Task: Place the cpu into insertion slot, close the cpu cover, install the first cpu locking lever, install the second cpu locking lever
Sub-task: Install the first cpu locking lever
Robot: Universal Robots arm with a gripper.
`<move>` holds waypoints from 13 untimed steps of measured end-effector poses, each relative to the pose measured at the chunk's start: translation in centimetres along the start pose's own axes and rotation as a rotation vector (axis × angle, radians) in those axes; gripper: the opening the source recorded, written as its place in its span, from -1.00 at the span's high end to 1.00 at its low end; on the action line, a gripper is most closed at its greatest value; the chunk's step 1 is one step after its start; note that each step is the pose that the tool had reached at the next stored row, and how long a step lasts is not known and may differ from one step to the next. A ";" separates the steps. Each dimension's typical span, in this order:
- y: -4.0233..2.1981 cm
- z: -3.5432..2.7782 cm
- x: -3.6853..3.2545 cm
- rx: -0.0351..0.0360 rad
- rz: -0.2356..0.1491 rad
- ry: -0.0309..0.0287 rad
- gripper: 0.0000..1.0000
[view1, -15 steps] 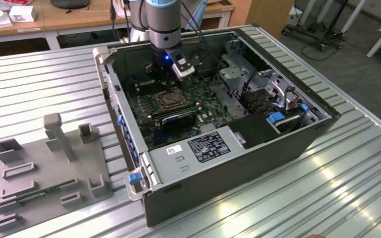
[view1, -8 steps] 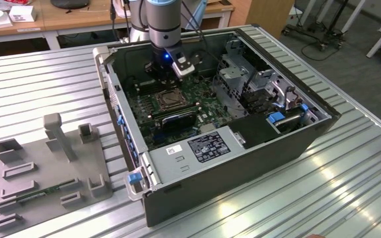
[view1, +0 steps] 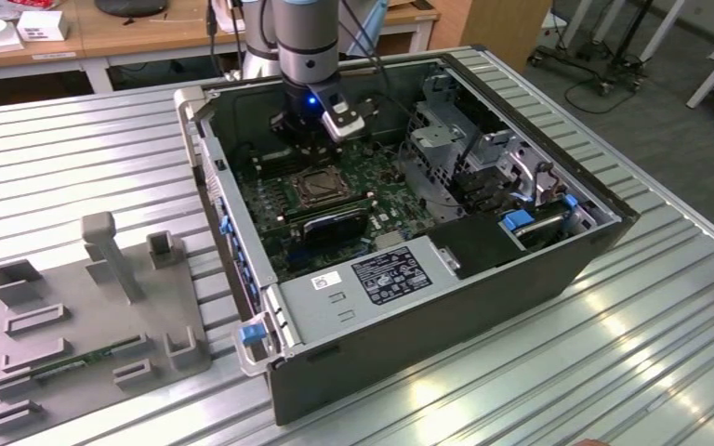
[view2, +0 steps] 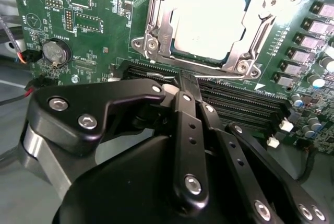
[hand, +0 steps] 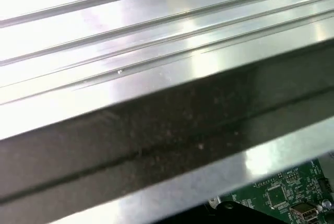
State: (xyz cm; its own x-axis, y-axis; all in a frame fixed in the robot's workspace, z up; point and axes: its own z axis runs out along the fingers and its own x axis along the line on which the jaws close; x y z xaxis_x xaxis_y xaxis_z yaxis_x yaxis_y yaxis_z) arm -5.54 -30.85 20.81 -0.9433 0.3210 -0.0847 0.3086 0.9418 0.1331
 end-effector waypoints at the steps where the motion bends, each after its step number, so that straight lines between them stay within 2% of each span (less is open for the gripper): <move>1: 0.02 -0.08 0.00 0.0000 0.000 0.0000 0.79; 4: 0.07 -0.33 -0.01 0.0000 0.000 0.0000 0.79; 9: 0.12 -0.39 -0.01 -0.0023 0.000 -0.0013 0.79; 10: 0.12 -0.41 0.00 -0.0046 0.000 -0.0016 0.79; 13: 0.14 -0.39 0.00 -0.0214 0.002 -0.0016 0.79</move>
State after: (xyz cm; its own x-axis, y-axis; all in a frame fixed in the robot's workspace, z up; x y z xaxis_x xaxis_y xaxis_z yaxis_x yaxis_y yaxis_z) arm -5.55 -30.75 21.22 -0.9425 0.3230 -0.0860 0.3076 0.9389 0.1543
